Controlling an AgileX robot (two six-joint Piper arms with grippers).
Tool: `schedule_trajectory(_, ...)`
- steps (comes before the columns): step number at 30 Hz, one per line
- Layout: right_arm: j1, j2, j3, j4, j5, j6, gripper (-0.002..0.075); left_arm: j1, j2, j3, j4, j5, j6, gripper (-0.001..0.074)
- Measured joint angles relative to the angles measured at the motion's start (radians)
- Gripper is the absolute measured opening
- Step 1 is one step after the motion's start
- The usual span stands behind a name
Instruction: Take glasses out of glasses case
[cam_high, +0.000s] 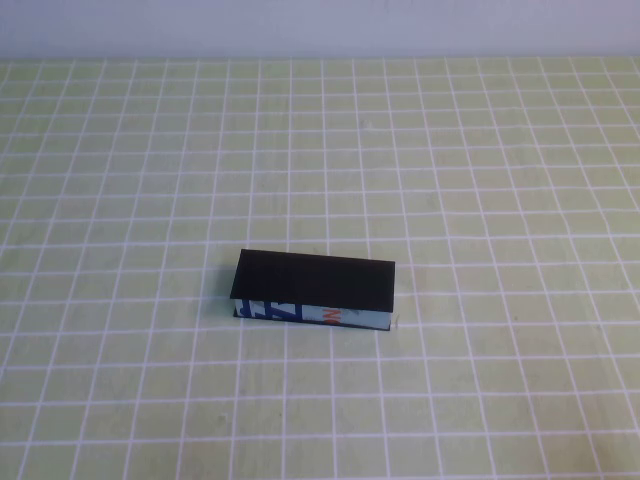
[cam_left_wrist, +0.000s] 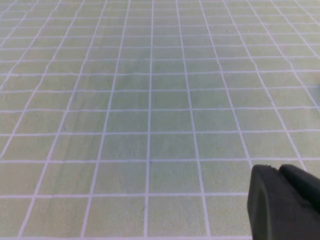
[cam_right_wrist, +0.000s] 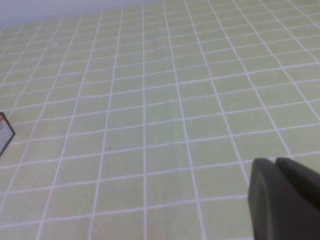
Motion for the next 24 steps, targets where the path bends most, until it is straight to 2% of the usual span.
schedule_trajectory(24,0.0,0.0,0.0,0.0,0.0,0.0,-0.0018,0.0,0.0,0.0,0.009,0.0,0.001,-0.0004)
